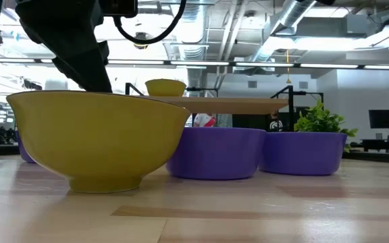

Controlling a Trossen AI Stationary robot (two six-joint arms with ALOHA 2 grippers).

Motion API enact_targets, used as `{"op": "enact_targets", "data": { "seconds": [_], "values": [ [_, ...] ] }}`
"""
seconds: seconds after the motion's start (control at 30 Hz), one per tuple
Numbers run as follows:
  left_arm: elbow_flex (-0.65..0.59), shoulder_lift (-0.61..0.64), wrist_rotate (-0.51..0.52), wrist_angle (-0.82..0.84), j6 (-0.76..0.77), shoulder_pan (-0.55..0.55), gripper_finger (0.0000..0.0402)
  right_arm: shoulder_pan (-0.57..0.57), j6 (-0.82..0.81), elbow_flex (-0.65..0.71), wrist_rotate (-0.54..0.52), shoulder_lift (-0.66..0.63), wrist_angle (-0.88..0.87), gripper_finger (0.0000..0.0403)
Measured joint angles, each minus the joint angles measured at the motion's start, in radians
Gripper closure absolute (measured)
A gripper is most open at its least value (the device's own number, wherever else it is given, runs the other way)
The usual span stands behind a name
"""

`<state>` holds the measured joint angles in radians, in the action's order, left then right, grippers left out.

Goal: Pick & Place Mini bowls
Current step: Stack the bottom white patterned bowl on top of the white patterned bowl on the shelf

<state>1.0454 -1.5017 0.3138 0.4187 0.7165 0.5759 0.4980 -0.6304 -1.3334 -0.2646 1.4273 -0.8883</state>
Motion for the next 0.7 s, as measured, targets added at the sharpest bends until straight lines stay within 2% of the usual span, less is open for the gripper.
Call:
{"op": "enact_targets", "data": {
  "seconds": [0.7],
  "values": [
    [0.000, 0.000, 0.008, -0.027, 0.125, 0.000, 0.0244, 0.000, 0.002, 0.000, 0.002, 0.000, 0.000, 0.0296]
  ]
}}
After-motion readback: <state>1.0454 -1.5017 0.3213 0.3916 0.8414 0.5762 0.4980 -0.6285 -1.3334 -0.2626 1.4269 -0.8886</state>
